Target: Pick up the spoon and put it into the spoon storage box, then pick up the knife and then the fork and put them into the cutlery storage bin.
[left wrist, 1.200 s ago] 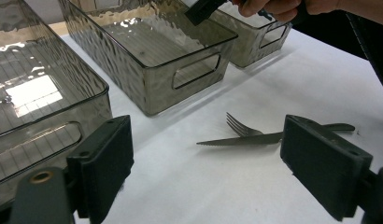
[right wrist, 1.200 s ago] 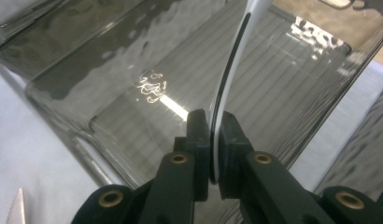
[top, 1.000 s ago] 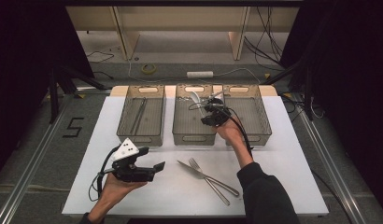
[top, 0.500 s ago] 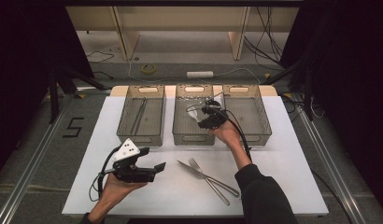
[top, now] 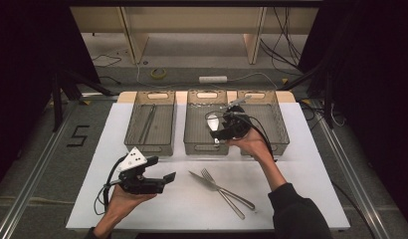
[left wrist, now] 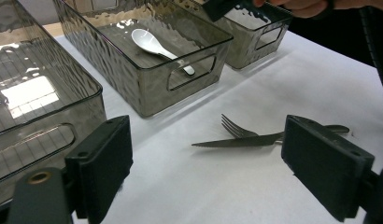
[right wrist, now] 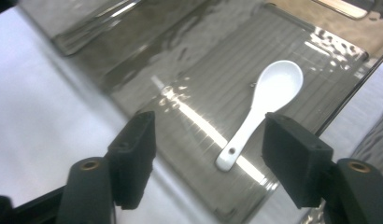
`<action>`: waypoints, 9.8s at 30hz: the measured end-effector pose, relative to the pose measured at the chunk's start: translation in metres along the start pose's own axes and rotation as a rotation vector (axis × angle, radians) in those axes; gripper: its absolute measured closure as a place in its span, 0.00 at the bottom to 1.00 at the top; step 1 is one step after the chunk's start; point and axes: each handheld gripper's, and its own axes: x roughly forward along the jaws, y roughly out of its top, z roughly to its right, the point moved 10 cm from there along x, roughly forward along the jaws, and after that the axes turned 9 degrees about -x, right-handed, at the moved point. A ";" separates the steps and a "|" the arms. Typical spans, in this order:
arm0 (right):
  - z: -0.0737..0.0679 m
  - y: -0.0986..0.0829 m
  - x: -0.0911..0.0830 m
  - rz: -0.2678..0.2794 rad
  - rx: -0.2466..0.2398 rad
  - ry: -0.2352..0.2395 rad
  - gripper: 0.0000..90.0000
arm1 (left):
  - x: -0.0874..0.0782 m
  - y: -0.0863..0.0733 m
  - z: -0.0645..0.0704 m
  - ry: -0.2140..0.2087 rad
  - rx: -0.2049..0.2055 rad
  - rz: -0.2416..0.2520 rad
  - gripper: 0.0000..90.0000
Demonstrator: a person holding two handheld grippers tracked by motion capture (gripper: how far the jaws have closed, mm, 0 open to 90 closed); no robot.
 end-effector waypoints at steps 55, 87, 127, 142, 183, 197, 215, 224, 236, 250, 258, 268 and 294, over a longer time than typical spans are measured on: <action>-0.073 -0.118 -0.042 -0.242 -0.192 0.127 0.26 | -0.003 0.003 0.000 -0.006 0.000 0.024 0.18; -0.095 -0.143 -0.019 -0.386 -0.302 0.169 0.57 | -0.002 0.003 0.001 -0.003 0.016 0.023 0.18; -0.099 -0.151 -0.006 -0.485 -0.340 0.159 0.88 | -0.001 0.001 0.002 -0.001 0.023 0.014 0.18; -0.100 -0.150 -0.007 -0.495 -0.406 0.163 0.90 | -0.001 0.001 0.001 -0.001 0.025 0.012 0.18; -0.055 -0.114 -0.050 -0.243 -0.169 0.229 0.90 | -0.002 0.002 0.001 -0.002 0.017 0.017 0.18; 0.036 -0.062 -0.068 -0.040 0.114 0.198 0.90 | -0.002 0.002 0.001 -0.002 0.017 0.018 0.18; 0.094 -0.055 -0.055 -0.034 0.321 0.132 0.90 | -0.003 0.003 0.002 -0.007 0.010 0.026 0.18; 0.109 -0.055 -0.051 -0.048 0.364 0.062 0.90 | -0.003 0.003 0.002 -0.007 0.016 0.020 0.18; 0.125 -0.062 -0.043 -0.081 0.397 -0.011 0.90 | -0.003 0.003 0.002 -0.009 0.016 0.021 0.18; 0.131 -0.070 -0.030 -0.126 0.421 -0.070 0.90 | -0.003 0.002 0.002 -0.009 0.015 0.020 0.18; 0.129 -0.078 -0.022 -0.155 0.438 -0.094 0.90 | -0.004 0.002 0.002 -0.007 0.015 0.020 0.18; 0.128 -0.086 -0.014 -0.183 0.441 -0.100 0.90 | -0.004 0.002 0.002 -0.006 0.015 0.021 0.18; 0.075 -0.055 -0.047 -0.120 0.233 -0.022 0.35 | -0.004 0.002 0.001 -0.002 0.013 0.024 0.18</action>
